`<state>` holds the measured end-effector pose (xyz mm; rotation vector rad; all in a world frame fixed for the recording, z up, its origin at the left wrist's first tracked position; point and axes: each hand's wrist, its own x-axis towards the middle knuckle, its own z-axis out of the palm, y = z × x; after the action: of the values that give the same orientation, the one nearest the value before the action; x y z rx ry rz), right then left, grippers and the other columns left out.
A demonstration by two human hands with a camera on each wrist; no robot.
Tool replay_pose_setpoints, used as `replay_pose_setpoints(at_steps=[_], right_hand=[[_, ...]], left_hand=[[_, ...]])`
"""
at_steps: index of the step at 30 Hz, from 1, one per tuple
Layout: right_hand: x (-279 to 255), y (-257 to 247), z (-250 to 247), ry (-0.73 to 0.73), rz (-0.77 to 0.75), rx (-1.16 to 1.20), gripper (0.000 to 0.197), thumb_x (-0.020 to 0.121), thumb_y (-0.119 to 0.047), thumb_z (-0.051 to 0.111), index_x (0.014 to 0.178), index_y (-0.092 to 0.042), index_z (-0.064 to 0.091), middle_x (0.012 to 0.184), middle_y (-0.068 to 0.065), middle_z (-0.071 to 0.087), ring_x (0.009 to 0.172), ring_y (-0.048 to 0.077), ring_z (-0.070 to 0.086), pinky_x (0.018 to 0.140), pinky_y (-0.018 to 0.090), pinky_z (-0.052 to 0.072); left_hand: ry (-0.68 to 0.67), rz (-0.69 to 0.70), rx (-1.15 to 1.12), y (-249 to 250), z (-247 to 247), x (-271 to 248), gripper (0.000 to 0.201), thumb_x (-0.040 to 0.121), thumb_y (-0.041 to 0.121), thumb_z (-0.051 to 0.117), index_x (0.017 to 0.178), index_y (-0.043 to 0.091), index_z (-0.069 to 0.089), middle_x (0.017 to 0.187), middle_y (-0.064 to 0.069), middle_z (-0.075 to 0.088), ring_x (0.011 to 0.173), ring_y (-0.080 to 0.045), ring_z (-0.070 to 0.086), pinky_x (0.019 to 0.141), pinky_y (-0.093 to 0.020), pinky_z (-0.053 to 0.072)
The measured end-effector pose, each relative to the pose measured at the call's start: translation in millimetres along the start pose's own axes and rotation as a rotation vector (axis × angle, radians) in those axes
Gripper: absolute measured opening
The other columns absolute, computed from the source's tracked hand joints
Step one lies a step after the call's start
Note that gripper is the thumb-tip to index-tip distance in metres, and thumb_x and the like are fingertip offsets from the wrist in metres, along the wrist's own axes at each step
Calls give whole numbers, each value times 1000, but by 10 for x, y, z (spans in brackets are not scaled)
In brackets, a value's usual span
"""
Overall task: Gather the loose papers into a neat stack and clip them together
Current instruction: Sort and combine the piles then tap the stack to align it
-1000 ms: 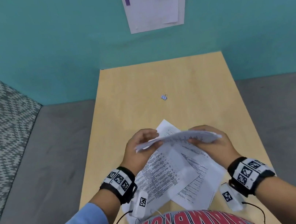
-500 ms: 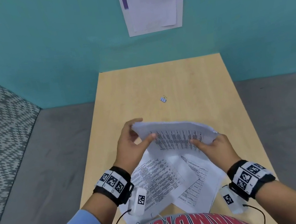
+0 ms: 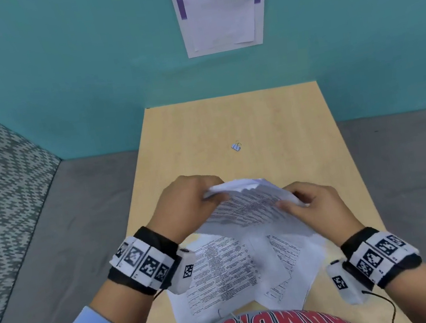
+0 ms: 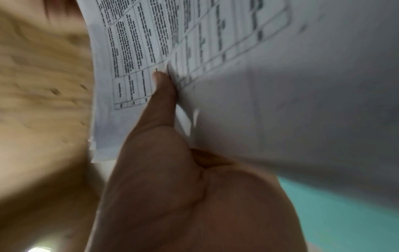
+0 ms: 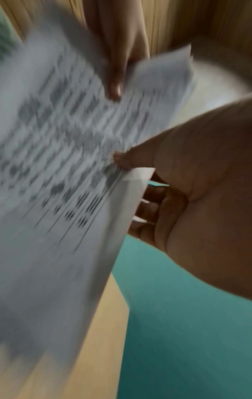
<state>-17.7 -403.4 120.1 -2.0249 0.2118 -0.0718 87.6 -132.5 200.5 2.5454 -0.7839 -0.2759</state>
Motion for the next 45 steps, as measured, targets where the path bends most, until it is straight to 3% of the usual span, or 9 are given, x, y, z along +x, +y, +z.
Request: replay_pose_setpoints(at_steps=[2,5,9,13,18,25,31,37,45], right_hand=[[-20,179,-196,50,159,-24,16,77,-31,90,85,-29,77,83,-15,78,78,7,70,71,20,52],[-91,416,-446,144,304,121,45,64,-39,96,93,-14,73,72,-13,73,67,10,65,70,27,50],[-94,438,-540,23,378,624,102,45,-54,101,117,8,64,116,11,79,107,27,75,93,41,62],[-18,66,-493,-12,222,557,44,75,-22,85,116,-9,75,119,8,79,110,25,75,92,35,61],[-14,57,-402,173,112,333,12,85,-9,83,96,-7,78,90,1,83,77,2,71,73,19,56],[-138,857,151,24,358,29,13,92,-24,76,84,-35,73,77,-4,75,70,19,65,63,29,46],[-52,679,159,135,295,90,18,93,-26,76,83,-38,68,74,-8,71,63,5,61,59,19,47],[-100,755,102,-27,274,66,27,84,-10,84,99,-32,80,98,-17,80,92,2,73,82,15,55],[-72,546,28,81,196,96,22,94,-11,72,93,-31,81,93,-16,79,87,2,71,73,11,51]], left_hand=[[30,-75,-283,-108,-57,-42,17,95,29,80,80,23,75,61,10,62,59,-4,54,60,-30,42],[69,-213,-669,-238,-188,-120,14,90,18,84,104,15,85,96,7,86,91,-11,81,86,-31,64],[119,-317,-927,-469,-128,-168,33,83,19,85,114,9,82,114,-7,84,108,-31,80,103,-54,60],[199,-270,-1051,-554,54,-182,28,86,7,82,113,13,83,119,-12,82,109,-29,78,104,-53,59],[265,-253,-1195,-729,309,-161,52,82,-1,81,133,6,70,131,-15,77,116,-26,75,100,-43,62],[-139,-497,-668,-1310,1270,-304,19,87,23,85,105,20,79,107,-15,79,94,-25,70,86,-47,57],[110,-548,-722,-1338,1260,-285,34,96,22,79,129,12,75,118,0,81,110,-15,77,97,-36,61],[44,-462,-724,-1311,1261,-355,30,84,16,91,108,23,75,107,1,77,93,-5,71,80,-17,55],[223,-443,-796,-1165,1122,-246,12,94,23,82,91,34,80,91,3,80,83,-19,72,71,-27,57]])
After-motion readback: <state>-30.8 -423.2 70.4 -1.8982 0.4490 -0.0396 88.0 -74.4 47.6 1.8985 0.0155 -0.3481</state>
